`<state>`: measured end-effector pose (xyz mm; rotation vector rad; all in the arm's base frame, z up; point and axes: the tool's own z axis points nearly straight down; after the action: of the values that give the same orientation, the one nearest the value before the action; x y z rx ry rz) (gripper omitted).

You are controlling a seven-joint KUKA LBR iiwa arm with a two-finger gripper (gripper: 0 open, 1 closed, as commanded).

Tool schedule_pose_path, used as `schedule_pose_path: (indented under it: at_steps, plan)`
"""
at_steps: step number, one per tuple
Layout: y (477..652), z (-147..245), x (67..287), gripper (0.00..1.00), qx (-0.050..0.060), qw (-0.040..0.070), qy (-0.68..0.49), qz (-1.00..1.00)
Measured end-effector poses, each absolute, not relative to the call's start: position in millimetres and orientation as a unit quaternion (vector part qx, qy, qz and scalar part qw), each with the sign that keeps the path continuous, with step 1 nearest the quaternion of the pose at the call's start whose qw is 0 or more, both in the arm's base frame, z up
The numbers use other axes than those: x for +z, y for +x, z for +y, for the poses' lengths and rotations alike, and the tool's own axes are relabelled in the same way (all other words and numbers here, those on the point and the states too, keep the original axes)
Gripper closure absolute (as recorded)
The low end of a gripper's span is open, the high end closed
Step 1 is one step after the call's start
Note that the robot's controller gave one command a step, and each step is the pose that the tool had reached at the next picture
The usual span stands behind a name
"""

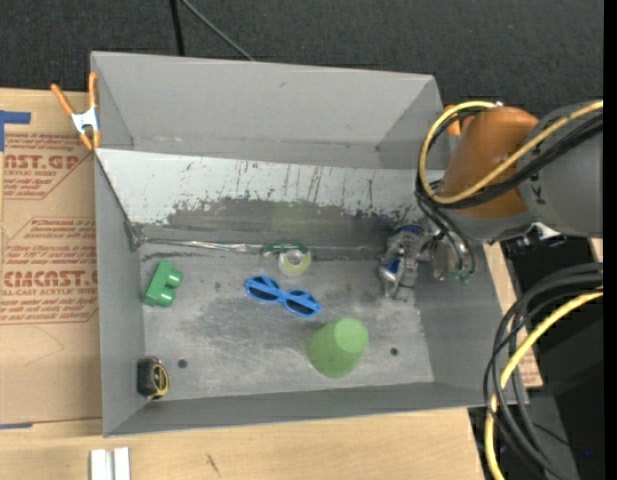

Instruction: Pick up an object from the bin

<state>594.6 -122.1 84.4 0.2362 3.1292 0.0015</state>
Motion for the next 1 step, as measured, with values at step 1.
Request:
schedule_pose_path:
  at_steps: [1]
  plan:
    - [595.9, -121.5, 105.6, 1.0, 0.0, 0.002, 0.075, 0.997]
